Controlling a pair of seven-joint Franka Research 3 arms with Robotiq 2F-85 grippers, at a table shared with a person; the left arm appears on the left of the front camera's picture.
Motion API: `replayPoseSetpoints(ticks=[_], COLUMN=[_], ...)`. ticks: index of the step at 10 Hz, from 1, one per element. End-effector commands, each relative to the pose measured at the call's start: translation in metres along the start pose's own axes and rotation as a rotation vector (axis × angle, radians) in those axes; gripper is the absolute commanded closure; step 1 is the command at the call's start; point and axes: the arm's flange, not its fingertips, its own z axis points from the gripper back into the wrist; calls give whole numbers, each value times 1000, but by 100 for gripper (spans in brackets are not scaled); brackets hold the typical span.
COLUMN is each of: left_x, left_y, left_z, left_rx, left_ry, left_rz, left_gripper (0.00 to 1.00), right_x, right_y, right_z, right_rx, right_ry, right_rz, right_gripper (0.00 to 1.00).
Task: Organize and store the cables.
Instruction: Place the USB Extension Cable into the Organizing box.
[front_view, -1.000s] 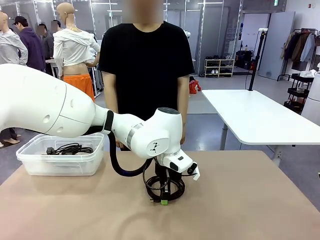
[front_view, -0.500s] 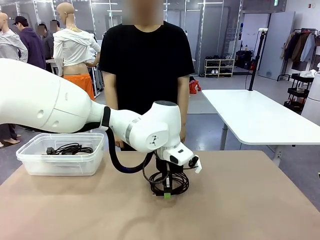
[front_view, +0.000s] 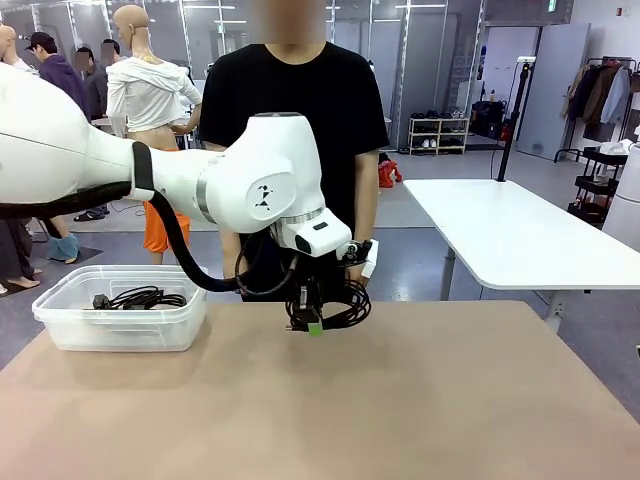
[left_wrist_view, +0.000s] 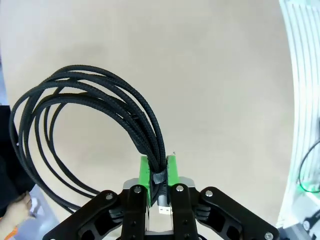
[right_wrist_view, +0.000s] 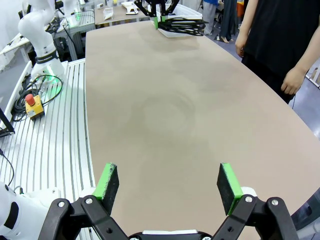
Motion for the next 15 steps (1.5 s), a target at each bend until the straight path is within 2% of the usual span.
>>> replayPoseSetpoints(ticks=[1, 2, 6, 7, 8, 10, 12, 15], left_x=[-2, 0, 0, -1, -9, -43, -86, -185], left_y=[-21, 0, 0, -1, 4, 13, 20, 38], left_z=[-3, 0, 0, -3, 8, 30, 43, 68], left_rx=[9, 0, 0, 0, -17, -15, 14, 67], left_ry=[8, 0, 0, 9, 18, -13, 0, 7], left_rz=[-48, 0, 0, -4, -70, -77, -113, -106], left_gripper=[100, 100, 100, 85, 85, 85, 85, 85], right_x=[2, 2, 2, 2, 2, 2, 2, 2], right_y=[2, 2, 2, 2, 2, 2, 2, 2], right_z=[-1, -1, -1, -1, -1, -1, -1, -1], right_rx=[-9, -9, -9, -9, -9, -9, -9, -9], right_ry=[-14, -14, -14, -14, -14, -14, -14, -14], right_rz=[7, 7, 7, 7, 7, 7, 7, 7], right_gripper=[0, 0, 0, 0, 0, 0, 0, 0])
